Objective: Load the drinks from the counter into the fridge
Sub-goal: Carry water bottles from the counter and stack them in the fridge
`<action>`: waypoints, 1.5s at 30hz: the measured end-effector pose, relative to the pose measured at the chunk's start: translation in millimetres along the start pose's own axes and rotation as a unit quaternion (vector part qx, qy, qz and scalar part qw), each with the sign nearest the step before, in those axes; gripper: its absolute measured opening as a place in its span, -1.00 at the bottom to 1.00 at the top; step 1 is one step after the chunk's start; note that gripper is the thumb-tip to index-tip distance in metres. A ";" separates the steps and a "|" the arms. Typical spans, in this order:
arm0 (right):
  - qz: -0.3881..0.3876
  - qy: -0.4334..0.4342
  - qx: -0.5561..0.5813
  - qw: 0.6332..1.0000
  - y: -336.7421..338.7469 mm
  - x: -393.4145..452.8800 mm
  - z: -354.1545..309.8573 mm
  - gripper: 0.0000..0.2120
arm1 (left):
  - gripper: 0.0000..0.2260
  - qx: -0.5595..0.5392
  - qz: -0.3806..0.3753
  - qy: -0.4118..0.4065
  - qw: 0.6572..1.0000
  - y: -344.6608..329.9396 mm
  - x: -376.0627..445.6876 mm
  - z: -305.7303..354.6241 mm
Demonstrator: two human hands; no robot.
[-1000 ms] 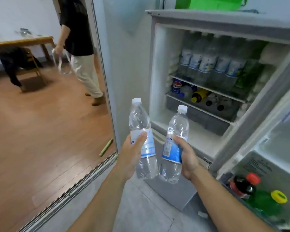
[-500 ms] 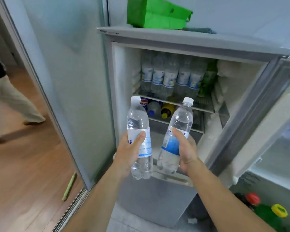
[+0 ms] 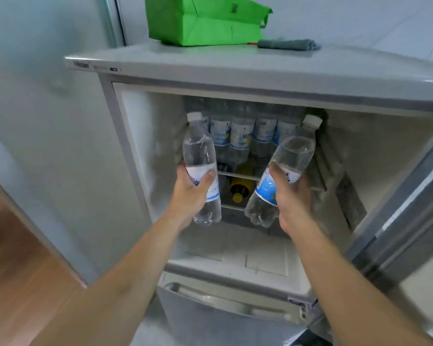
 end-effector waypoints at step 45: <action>0.084 0.085 -0.269 0.956 3.3 116.0 -3.9 -0.37 | -0.41 0.183 -0.084 -0.079 0.976 -152.8 81.4 -25.2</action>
Point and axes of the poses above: each hand's wrist, its own x-axis towards the middle knuckle, its own y-axis out of the back of the hand, z = x × y, the point moved 5 cm from there along x, towards the middle knuckle, and after that the axes turned 5 degrees about -y, right-handed, at the moved point
